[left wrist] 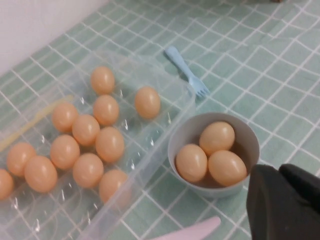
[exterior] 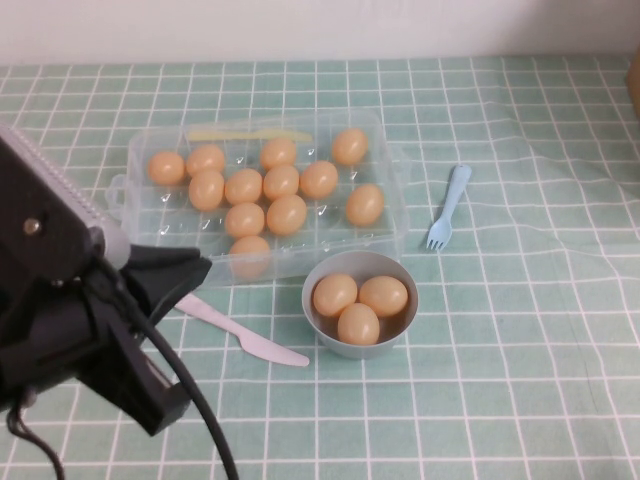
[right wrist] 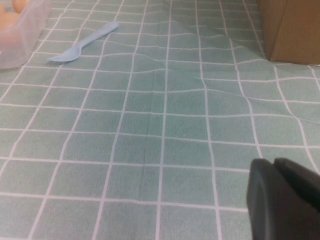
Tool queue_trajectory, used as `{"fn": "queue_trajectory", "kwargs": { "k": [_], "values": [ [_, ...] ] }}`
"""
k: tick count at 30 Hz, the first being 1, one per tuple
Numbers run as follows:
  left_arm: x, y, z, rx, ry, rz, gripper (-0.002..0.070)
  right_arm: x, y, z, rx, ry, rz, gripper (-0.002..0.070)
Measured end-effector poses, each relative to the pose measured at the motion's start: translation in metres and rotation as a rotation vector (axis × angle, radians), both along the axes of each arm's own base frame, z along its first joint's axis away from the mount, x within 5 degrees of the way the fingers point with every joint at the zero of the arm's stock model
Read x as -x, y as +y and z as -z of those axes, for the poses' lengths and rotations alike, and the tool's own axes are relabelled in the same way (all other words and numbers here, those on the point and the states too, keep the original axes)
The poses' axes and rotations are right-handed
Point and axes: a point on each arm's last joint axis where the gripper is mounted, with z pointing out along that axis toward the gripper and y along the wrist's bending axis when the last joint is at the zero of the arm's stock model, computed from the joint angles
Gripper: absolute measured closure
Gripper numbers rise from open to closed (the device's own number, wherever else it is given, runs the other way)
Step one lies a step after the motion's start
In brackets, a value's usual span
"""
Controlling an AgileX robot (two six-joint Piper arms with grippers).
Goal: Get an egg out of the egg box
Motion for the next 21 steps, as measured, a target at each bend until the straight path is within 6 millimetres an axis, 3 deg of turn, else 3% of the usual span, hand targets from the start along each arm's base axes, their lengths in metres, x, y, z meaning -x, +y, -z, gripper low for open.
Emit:
{"fn": "queue_trajectory", "kwargs": {
  "k": [6, 9, 16, 21],
  "values": [
    [0.001, -0.001, 0.014, 0.071, -0.159, 0.039, 0.0676, 0.000, 0.000, 0.000, 0.000, 0.000, 0.000, 0.0694],
    [0.010, 0.009, 0.026, 0.139, -0.204, 0.038, 0.0677, 0.000, 0.000, 0.000, 0.000, 0.000, 0.000, 0.0694],
    [0.040, 0.064, 0.070, 0.293, -0.432, -0.167, 0.0677, 0.000, 0.000, 0.000, 0.000, 0.000, 0.000, 0.0694],
    [0.058, 0.090, 0.097, 0.335, -0.548, -0.373, 0.0677, 0.000, 0.000, 0.000, 0.000, 0.000, 0.000, 0.0694]
  ]
}}
